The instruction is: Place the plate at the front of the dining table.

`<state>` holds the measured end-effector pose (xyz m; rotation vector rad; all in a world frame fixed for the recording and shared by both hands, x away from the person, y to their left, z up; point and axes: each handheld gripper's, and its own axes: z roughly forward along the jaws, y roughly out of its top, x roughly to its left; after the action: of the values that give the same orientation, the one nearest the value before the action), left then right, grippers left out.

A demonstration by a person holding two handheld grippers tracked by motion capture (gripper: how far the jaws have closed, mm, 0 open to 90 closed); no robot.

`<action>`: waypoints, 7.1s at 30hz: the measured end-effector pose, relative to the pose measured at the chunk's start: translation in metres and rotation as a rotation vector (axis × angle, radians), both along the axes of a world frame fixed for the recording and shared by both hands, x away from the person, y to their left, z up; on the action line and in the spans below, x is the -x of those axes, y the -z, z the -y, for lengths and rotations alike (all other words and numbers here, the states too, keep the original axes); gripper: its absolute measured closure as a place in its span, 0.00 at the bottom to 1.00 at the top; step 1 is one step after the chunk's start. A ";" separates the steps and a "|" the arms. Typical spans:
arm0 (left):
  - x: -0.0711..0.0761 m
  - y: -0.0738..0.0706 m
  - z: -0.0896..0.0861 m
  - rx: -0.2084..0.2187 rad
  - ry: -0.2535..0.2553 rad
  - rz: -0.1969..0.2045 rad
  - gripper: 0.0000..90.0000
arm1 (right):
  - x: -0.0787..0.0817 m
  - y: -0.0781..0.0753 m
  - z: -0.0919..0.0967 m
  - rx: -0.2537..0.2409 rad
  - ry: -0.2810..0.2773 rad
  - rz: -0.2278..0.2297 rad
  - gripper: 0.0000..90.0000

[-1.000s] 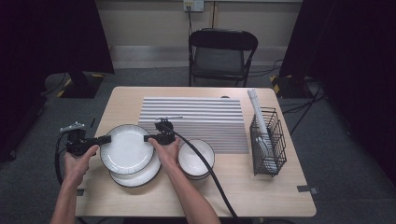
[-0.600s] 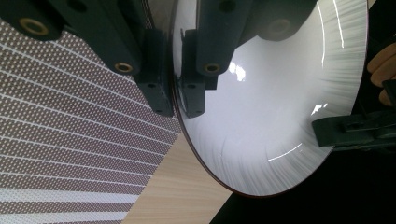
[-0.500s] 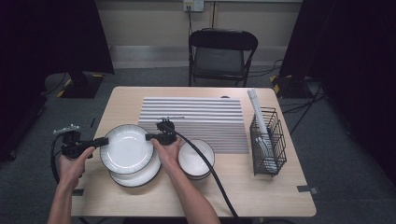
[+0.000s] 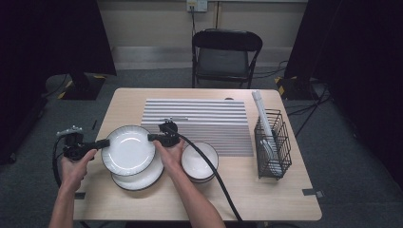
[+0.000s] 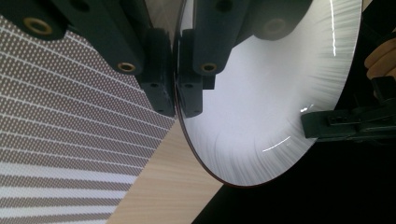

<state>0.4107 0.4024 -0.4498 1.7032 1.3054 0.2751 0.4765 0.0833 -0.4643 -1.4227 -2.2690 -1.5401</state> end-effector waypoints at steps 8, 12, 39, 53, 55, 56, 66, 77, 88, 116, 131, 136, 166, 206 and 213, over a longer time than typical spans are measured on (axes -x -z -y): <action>-0.001 -0.001 -0.002 0.003 -0.002 0.011 0.95 | 0.001 -0.005 -0.001 0.000 -0.016 0.027 0.96; -0.001 -0.002 -0.004 0.004 -0.002 0.019 0.95 | 0.002 -0.007 -0.001 0.000 -0.023 0.038 0.96; 0.006 -0.022 -0.010 0.014 -0.005 0.070 0.96 | 0.005 -0.029 -0.005 -0.004 -0.061 0.091 0.96; 0.002 -0.038 -0.008 0.009 0.004 0.089 0.96 | 0.005 -0.045 -0.004 0.007 -0.051 0.096 0.96; 0.001 -0.040 -0.007 0.009 0.006 0.094 0.96 | 0.005 -0.047 -0.003 0.004 -0.050 0.101 0.96; 0.000 -0.042 -0.006 0.009 0.001 0.090 0.96 | 0.004 -0.047 -0.002 0.004 -0.048 0.101 0.96; -0.006 -0.055 -0.002 0.007 0.009 0.105 0.96 | 0.001 -0.060 0.002 0.005 -0.034 0.109 0.96; -0.010 -0.070 0.003 0.017 0.013 0.133 0.96 | -0.002 -0.079 0.007 0.006 -0.032 0.125 0.96; -0.022 -0.085 0.022 0.035 0.034 0.156 0.96 | -0.008 -0.101 0.026 0.034 -0.017 0.150 0.96; -0.049 -0.080 0.079 0.070 0.084 0.151 0.96 | -0.023 -0.114 0.086 0.073 0.003 0.153 0.96; -0.070 -0.068 0.115 0.073 0.134 0.123 0.96 | -0.033 -0.104 0.125 0.084 0.022 0.130 0.96; -0.075 -0.060 0.123 0.078 0.145 0.111 0.96 | -0.035 -0.097 0.134 0.086 0.029 0.117 0.96; -0.087 -0.018 0.139 0.040 0.192 0.023 0.95 | -0.052 -0.049 0.155 0.068 -0.007 0.011 0.95; -0.042 0.003 0.100 -0.015 0.180 0.008 0.78 | -0.079 -0.014 0.185 -0.016 0.276 -0.048 0.94; -0.037 0.006 0.089 -0.013 0.157 -0.001 0.77 | -0.084 -0.007 0.191 -0.014 0.304 -0.069 0.94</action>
<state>0.4477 0.3135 -0.4559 1.8058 1.1655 0.1908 0.5605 -0.1079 -0.4570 -1.8569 -2.0742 -1.5466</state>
